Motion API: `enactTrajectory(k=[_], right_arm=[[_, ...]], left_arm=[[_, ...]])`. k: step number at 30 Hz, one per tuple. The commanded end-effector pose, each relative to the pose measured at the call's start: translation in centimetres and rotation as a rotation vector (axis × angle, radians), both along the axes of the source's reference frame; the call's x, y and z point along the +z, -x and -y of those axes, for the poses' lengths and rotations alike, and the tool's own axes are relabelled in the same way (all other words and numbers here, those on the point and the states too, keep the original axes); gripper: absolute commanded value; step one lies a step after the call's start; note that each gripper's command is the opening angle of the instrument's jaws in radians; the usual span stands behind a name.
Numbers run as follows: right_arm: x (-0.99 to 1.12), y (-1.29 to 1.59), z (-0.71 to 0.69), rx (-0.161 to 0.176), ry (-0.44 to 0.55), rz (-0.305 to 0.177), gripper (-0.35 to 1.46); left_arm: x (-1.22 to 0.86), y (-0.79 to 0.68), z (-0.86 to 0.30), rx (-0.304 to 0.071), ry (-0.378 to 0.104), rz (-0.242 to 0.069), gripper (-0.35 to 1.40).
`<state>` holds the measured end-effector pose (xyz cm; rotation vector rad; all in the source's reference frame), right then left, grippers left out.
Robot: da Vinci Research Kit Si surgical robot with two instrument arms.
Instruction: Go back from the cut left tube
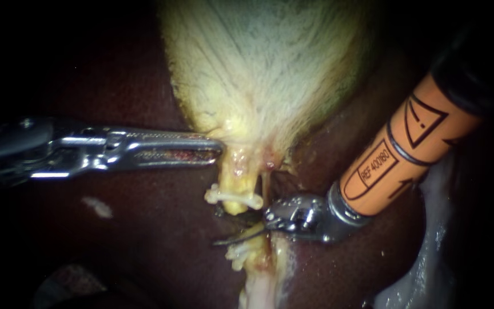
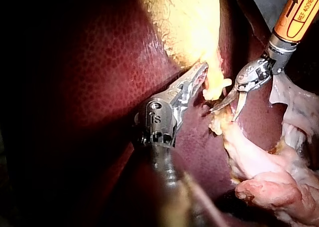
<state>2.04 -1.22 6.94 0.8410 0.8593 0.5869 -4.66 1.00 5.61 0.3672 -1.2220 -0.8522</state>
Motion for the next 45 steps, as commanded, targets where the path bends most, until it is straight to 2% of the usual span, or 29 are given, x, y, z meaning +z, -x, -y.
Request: enactTrajectory(k=[1, 4, 8, 10, 12, 14, 16, 20, 25, 27, 29, 33, 36, 42, 45], right_arm=[[-0.04, 0.02, 0.02, -0.012, 0.017, -0.010, 1.28], [-0.11, 0.13, 0.08, -0.041, 0.067, -0.039, 1.32], [-0.11, 0.37, 0.08, -0.084, 0.147, -0.082, 1.33], [-0.10, 0.52, 0.06, -0.102, 0.189, -0.101, 1.27], [-0.07, 0.65, 0.03, -0.086, 0.242, -0.095, 1.27], [-0.04, 0.81, -0.03, -0.066, 0.347, -0.086, 1.33], [-0.01, 0.92, -0.14, -0.044, 0.430, -0.068, 1.40], [-0.05, 1.08, -0.40, -0.049, 0.554, -0.049, 1.43], [-0.26, 1.25, -0.72, -0.063, 0.675, -0.016, 1.43], [-0.36, 1.30, -0.82, -0.059, 0.717, -0.015, 1.43], [-0.44, 1.36, -0.88, -0.045, 0.739, -0.007, 1.43], [-0.50, 1.41, -0.93, -0.044, 0.771, 0.017, 1.43], [-0.48, 1.43, -0.92, -0.062, 0.759, -0.013, 1.43], [-0.44, 1.42, -0.90, -0.063, 0.759, -0.015, 1.43], [-0.45, 1.42, -0.90, -0.067, 0.763, -0.020, 1.43]], left_arm=[[0.00, 0.00, 0.00, 0.000, 0.002, -0.001, -0.35], [0.00, -0.01, 0.00, 0.000, 0.002, -0.001, -0.35], [0.00, -0.01, 0.00, 0.001, 0.002, -0.001, -0.35], [0.00, -0.01, 0.00, 0.001, 0.002, -0.001, -0.35], [0.00, -0.02, 0.00, 0.001, 0.002, -0.001, -0.35], [0.00, -0.02, 0.00, 0.001, 0.002, -0.001, -0.35], [0.01, -0.02, 0.00, 0.001, 0.002, -0.001, -0.35], [0.01, -0.02, 0.00, 0.001, 0.002, -0.001, -0.35], [0.01, -0.02, 0.00, 0.001, 0.002, -0.001, -0.35], [0.01, -0.02, 0.00, 0.001, 0.002, -0.001, -0.35], [0.01, -0.02, 0.00, 0.001, 0.002, -0.001, -0.35], [0.01, -0.01, 0.00, 0.001, 0.002, -0.001, -0.35], [0.03, 0.00, 0.02, 0.000, 0.004, -0.002, -0.35], [0.17, 0.13, 0.11, 0.002, 0.013, -0.003, -0.35], [0.28, 0.19, 0.12, 0.007, 0.015, -0.004, -0.35]])
